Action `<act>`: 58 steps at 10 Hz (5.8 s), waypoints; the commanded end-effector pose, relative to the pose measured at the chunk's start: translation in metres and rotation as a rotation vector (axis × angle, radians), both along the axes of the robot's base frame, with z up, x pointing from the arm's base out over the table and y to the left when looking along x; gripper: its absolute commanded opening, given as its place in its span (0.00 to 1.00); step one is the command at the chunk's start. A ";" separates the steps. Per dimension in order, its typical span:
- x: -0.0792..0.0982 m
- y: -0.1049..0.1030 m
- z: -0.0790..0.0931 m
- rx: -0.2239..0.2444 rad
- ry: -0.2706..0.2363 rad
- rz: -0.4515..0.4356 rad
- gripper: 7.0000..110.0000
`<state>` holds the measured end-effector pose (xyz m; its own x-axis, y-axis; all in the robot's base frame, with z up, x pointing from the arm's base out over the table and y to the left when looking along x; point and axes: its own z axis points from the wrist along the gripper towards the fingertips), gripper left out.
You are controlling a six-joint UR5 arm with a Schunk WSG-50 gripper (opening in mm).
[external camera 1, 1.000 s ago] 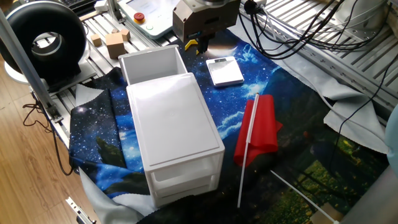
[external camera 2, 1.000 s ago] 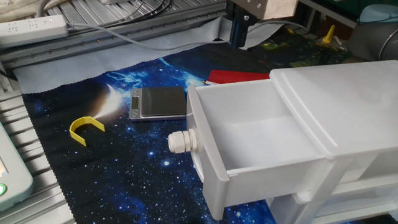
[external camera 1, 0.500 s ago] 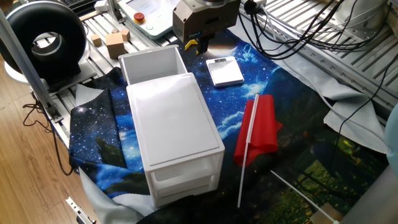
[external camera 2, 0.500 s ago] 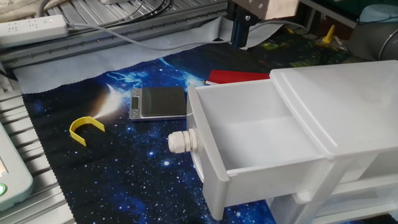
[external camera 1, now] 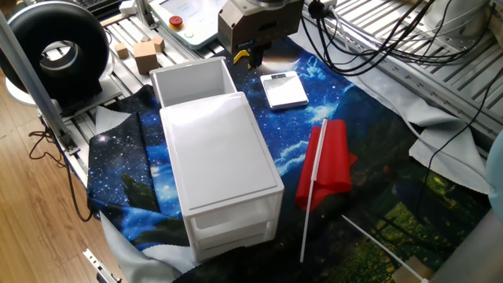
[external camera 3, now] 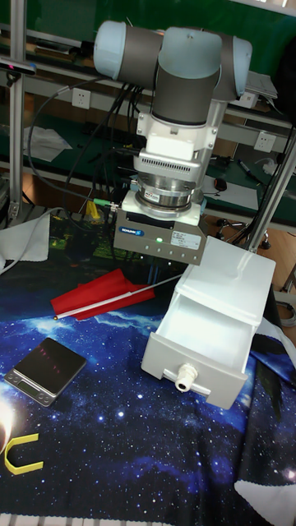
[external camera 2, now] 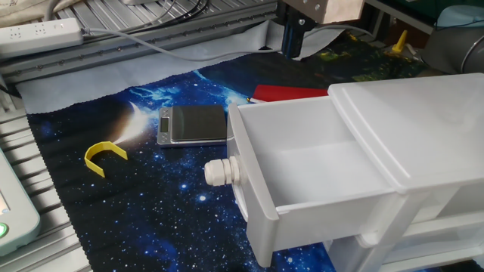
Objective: Use the gripper to push and close the drawer
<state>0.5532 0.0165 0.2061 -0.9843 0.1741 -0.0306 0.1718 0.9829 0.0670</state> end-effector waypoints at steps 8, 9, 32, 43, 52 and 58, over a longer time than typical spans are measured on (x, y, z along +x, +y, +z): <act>0.075 0.008 -0.003 0.019 0.027 0.028 0.00; 0.084 0.007 -0.002 0.008 0.028 0.031 0.00; 0.132 0.051 -0.058 0.106 -0.037 -0.080 0.00; 0.109 0.066 -0.039 0.097 0.092 -0.140 0.00; 0.091 0.064 -0.051 0.075 0.174 -0.179 0.00; 0.024 0.078 -0.027 0.109 0.459 -0.181 0.00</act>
<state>0.5973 0.0869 0.1670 -0.8785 0.3316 0.3439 0.3685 0.9285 0.0460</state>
